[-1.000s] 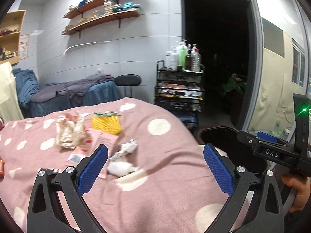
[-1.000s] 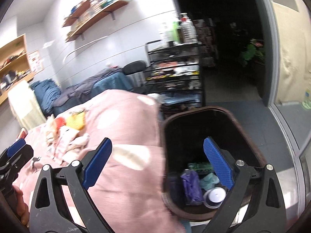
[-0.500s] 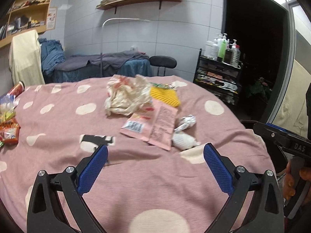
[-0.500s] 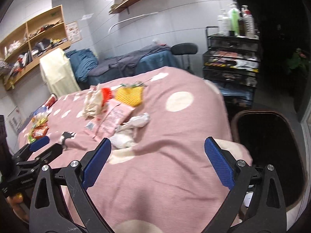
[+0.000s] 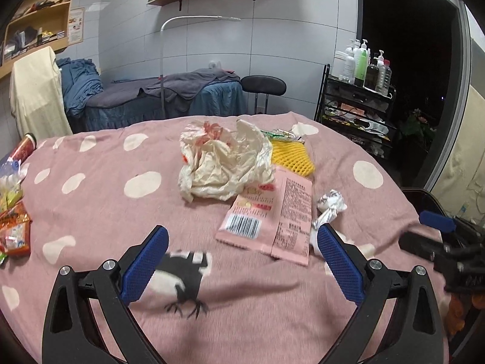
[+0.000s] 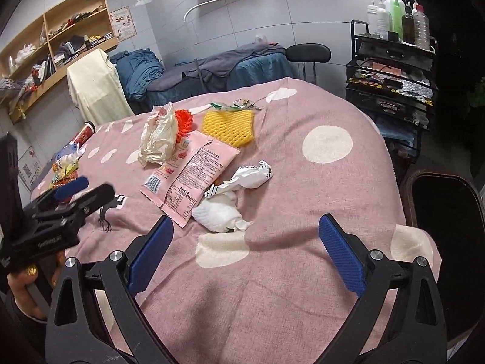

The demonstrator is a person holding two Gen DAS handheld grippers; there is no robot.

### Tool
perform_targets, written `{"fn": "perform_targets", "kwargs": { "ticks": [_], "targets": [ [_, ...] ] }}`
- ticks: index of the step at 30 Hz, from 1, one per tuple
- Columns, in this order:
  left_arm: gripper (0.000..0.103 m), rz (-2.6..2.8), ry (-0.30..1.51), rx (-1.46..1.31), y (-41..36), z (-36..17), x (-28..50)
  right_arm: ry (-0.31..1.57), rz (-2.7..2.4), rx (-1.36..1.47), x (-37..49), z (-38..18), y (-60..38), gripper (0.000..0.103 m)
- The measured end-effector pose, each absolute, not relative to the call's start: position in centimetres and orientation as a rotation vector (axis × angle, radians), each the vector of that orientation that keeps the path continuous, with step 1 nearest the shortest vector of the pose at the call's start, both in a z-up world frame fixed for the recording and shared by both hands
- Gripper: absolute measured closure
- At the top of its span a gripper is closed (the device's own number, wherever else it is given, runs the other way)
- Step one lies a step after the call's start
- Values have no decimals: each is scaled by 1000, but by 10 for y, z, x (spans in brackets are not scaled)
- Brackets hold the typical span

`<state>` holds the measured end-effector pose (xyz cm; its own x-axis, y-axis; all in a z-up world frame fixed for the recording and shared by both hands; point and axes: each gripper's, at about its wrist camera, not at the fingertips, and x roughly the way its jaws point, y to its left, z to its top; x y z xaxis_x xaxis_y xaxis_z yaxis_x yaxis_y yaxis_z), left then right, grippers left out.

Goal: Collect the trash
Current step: 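Move the left tool to the crumpled white paper and grasp it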

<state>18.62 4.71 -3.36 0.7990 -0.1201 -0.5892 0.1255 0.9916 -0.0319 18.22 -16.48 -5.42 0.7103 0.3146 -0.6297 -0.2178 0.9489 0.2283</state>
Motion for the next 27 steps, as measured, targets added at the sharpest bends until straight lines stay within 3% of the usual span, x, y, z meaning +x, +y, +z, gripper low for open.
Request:
{"fn": "perform_targets", "kwargs": {
  "ticks": [6,12,15,19,27],
  "targets": [
    [12,-132,643,45,30,-29,232,737,291,133,186,-56,-163,8],
    [30,-84,701,89,21,-37,279,752,298,127,191,-57,-159,8],
    [46,-52,727,102,24,-45,293,762,305,124,196,-57,-156,8],
    [81,-54,746,40,37,-49,292,774,317,133,205,-57,-152,8],
    [87,-48,663,-47,68,-31,253,804,375,174,230,-56,-136,19]
  ]
}}
